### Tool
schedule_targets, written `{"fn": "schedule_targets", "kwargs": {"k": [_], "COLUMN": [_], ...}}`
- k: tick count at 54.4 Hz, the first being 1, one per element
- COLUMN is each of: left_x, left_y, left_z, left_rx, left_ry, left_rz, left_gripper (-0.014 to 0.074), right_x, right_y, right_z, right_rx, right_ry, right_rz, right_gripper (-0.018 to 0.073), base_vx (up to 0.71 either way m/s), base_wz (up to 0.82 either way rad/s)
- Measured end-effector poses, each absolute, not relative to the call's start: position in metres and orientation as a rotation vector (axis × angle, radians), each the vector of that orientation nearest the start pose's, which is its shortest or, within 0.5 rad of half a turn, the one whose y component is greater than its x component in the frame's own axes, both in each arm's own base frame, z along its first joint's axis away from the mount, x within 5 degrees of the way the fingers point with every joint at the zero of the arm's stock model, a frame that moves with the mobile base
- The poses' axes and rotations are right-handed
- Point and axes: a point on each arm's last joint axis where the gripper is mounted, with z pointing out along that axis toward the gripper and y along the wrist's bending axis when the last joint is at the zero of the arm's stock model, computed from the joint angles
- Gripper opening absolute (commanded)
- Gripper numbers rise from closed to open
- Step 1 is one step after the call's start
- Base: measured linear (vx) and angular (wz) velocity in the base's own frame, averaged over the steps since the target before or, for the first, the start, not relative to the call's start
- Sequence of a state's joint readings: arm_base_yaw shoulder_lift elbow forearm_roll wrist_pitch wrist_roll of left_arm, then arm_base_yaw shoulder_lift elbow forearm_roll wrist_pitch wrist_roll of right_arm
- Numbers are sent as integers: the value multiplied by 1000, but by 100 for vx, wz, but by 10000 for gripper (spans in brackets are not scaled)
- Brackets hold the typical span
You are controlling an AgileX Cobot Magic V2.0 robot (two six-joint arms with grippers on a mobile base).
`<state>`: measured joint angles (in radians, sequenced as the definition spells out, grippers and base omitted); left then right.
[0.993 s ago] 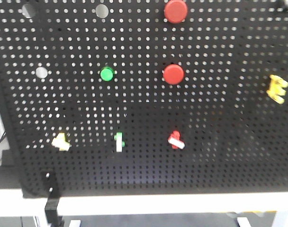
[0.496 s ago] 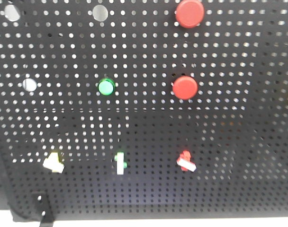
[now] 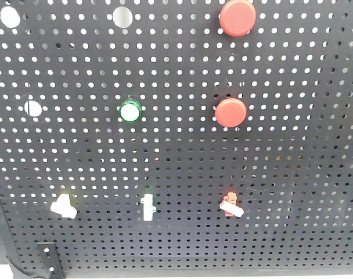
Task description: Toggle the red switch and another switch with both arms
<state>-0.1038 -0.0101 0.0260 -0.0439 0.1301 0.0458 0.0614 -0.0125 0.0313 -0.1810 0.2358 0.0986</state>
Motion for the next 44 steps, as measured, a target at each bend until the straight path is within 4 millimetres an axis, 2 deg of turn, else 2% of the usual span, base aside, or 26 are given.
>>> {"fn": "schedule_targets", "kwargs": {"k": [24, 29, 37, 40, 44], "left_x": [56, 56, 55, 54, 52], "left_y": [-6, -6, -5, -5, -5], "left_z": [194, 198, 213, 220, 231], "left_rx": [90, 86, 48, 26, 15], "left_ry": [1617, 1577, 1411, 1332, 1277], "left_rz": [-83, -82, -109, -130, -143], "left_gripper": [3, 3, 3, 3, 3], "right_x": [57, 57, 56, 55, 51], "right_y": [2, 3, 4, 4, 4], "right_z": [195, 199, 209, 217, 239], "right_rx": [-51, -53, -63, -64, -62], "right_ry": [1588, 1548, 1442, 1406, 1341], "right_rz": [24, 31, 45, 47, 49], "right_gripper": [-6, -6, -6, -6, -6], "base_vx": [0, 0, 0, 0, 0], "base_wz": [0, 0, 0, 0, 0]}}
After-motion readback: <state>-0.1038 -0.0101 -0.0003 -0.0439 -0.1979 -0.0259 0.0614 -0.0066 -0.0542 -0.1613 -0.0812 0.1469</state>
